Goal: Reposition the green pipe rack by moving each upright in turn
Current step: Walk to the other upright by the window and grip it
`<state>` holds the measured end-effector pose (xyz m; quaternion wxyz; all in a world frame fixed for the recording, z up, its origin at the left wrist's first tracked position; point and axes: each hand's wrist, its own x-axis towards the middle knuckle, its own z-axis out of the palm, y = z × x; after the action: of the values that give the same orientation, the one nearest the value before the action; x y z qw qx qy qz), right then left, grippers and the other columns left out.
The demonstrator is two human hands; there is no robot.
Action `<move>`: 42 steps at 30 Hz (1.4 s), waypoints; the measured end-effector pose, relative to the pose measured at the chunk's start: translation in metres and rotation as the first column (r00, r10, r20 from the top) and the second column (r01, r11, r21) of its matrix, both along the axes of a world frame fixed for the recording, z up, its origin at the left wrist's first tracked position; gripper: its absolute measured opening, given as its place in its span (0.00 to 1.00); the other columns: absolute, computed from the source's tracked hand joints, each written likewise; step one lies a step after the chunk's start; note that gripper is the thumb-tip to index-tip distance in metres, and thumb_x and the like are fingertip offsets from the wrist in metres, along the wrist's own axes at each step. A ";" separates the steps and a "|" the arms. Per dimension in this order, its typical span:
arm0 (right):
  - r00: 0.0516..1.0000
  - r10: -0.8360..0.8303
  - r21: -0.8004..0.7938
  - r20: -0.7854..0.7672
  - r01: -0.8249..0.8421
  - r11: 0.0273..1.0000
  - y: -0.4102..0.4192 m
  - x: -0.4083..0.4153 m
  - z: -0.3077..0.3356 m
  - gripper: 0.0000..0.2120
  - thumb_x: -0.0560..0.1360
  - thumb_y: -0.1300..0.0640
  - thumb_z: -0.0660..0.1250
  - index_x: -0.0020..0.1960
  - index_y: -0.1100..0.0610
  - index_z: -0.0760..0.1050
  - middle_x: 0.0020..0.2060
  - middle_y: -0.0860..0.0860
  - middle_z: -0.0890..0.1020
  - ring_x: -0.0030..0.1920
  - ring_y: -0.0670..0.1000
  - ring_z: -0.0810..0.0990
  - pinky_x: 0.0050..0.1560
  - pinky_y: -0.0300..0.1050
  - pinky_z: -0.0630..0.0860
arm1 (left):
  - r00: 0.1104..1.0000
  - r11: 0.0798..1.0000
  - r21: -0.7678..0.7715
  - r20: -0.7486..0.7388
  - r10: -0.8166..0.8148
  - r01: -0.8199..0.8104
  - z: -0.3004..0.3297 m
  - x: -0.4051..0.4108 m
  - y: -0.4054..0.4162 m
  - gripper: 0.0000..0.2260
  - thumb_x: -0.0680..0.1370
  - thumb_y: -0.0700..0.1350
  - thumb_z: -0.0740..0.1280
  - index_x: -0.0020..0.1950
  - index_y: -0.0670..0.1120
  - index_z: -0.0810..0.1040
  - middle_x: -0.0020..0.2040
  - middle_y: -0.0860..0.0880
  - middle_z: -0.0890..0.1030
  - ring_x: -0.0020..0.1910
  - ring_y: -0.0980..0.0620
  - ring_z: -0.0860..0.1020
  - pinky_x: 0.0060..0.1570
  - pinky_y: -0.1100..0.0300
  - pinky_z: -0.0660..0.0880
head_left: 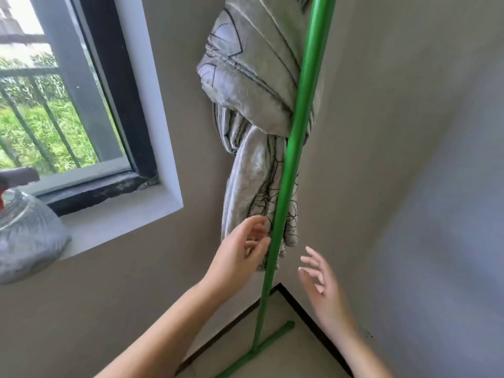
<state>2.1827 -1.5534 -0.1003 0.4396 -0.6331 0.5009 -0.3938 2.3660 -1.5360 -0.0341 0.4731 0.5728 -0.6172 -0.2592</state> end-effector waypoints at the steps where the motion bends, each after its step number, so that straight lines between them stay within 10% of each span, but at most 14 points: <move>1: 1.000 0.008 -0.013 -0.013 -0.008 1.000 -0.016 0.007 0.006 0.24 0.71 0.44 0.60 0.67 0.44 0.63 0.59 0.40 0.74 0.53 0.34 0.75 0.46 0.26 0.71 | 1.000 1.000 -0.014 -0.010 -0.002 0.002 0.007 -0.004 -0.016 0.15 0.76 0.42 0.64 0.62 0.51 0.72 0.52 0.55 0.78 0.51 0.63 0.77 0.51 0.71 0.74; 7: 0.995 0.024 -0.109 -0.093 -0.034 0.994 -0.078 0.045 0.022 0.15 0.74 0.52 0.63 0.59 0.45 0.67 0.54 0.46 0.77 0.55 0.44 0.76 0.46 0.27 0.73 | 0.997 0.998 -0.007 -0.027 0.066 -0.066 0.028 -0.018 -0.086 0.19 0.76 0.47 0.63 0.66 0.47 0.68 0.60 0.48 0.77 0.58 0.51 0.77 0.60 0.53 0.75; 18: 0.989 -0.071 -0.113 -0.129 0.056 0.992 -0.065 0.072 0.027 0.12 0.75 0.58 0.61 0.57 0.47 0.70 0.40 0.41 0.77 0.42 0.41 0.76 0.37 0.25 0.68 | 0.998 0.998 0.024 -0.006 -0.056 0.056 0.025 -0.004 -0.082 0.02 0.78 0.48 0.59 0.49 0.51 0.70 0.35 0.57 0.74 0.34 0.64 0.73 0.34 0.73 0.68; 28: 0.979 -0.138 -0.065 -0.152 0.129 0.989 0.047 0.145 0.032 0.09 0.75 0.58 0.59 0.54 0.52 0.71 0.44 0.49 0.80 0.46 0.48 0.78 0.44 0.40 0.70 | 0.983 0.987 -0.016 -0.087 -0.163 0.162 0.019 0.064 0.014 0.04 0.78 0.46 0.61 0.52 0.51 0.73 0.39 0.45 0.77 0.38 0.48 0.75 0.43 0.54 0.72; 42: 0.962 -0.208 -0.021 -0.175 0.208 0.978 0.204 0.183 0.033 0.11 0.76 0.59 0.58 0.58 0.56 0.69 0.47 0.53 0.78 0.47 0.53 0.76 0.39 0.38 0.64 | 0.979 0.982 -0.003 -0.081 -0.189 0.189 0.017 0.102 0.154 0.11 0.76 0.46 0.65 0.56 0.46 0.76 0.42 0.48 0.80 0.39 0.52 0.77 0.35 0.77 0.68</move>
<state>2.3659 -1.3494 -0.0668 0.3492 -0.6099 0.6011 -0.3806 2.4679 -1.3821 -0.0170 0.4697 0.5017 -0.6485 -0.3274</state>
